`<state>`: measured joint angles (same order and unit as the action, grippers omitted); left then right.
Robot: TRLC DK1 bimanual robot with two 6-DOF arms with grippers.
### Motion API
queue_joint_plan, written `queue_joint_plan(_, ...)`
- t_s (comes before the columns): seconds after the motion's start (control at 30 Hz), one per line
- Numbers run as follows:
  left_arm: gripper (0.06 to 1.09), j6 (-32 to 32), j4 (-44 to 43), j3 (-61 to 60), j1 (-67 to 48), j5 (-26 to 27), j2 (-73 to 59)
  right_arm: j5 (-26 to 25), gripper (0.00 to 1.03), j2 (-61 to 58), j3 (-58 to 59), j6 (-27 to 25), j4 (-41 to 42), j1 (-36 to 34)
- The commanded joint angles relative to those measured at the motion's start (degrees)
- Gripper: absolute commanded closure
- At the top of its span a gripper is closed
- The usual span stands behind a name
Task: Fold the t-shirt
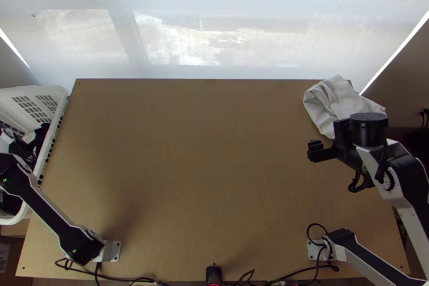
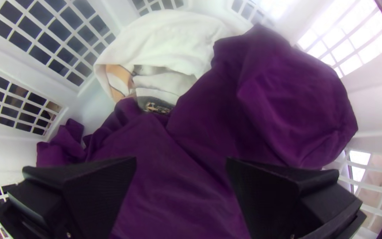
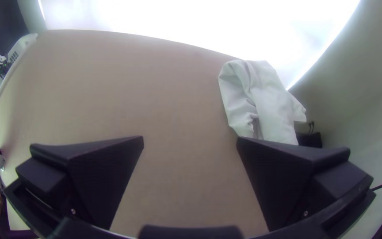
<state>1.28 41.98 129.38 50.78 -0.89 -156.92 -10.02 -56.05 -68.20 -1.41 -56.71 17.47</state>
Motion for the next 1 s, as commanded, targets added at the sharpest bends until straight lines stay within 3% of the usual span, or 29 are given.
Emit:
queue_joint_plan(0.0,0.11,-0.9,-0.8,0.2,-0.3,-0.1,-3.0,0.0,0.05,-0.5,1.0,-0.3,-0.2,-0.8)
queue_joint_plan(0.33,0.12,-1.5,-2.0,1.0,-1.0,-0.1,-4.9,0.0,0.05,-0.7,2.1,-0.3,-0.1,-1.1)
queue_joint_plan(0.5,0.31,-3.2,-1.7,1.0,-1.2,0.1,-4.9,0.0,0.05,-0.7,2.3,-0.3,0.0,-1.1)
queue_joint_plan(0.6,0.33,-3.9,-1.5,1.0,-1.1,0.5,-4.7,0.0,0.05,-0.6,2.4,-0.2,0.0,-1.3)
queue_joint_plan(0.7,0.52,-4.0,-1.2,1.0,-1.0,1.4,-4.5,0.0,0.05,-0.5,2.3,-0.2,0.0,-1.5)
queue_joint_plan(0.83,1.05,-3.6,-0.8,1.1,-0.9,1.5,-3.7,0.0,0.05,-0.1,2.3,-0.2,0.0,-1.5)
queue_joint_plan(0.97,1.05,-3.6,0.2,1.1,0.1,6.3,-2.5,0.0,0.05,0.0,1.8,-0.3,0.0,-1.6)
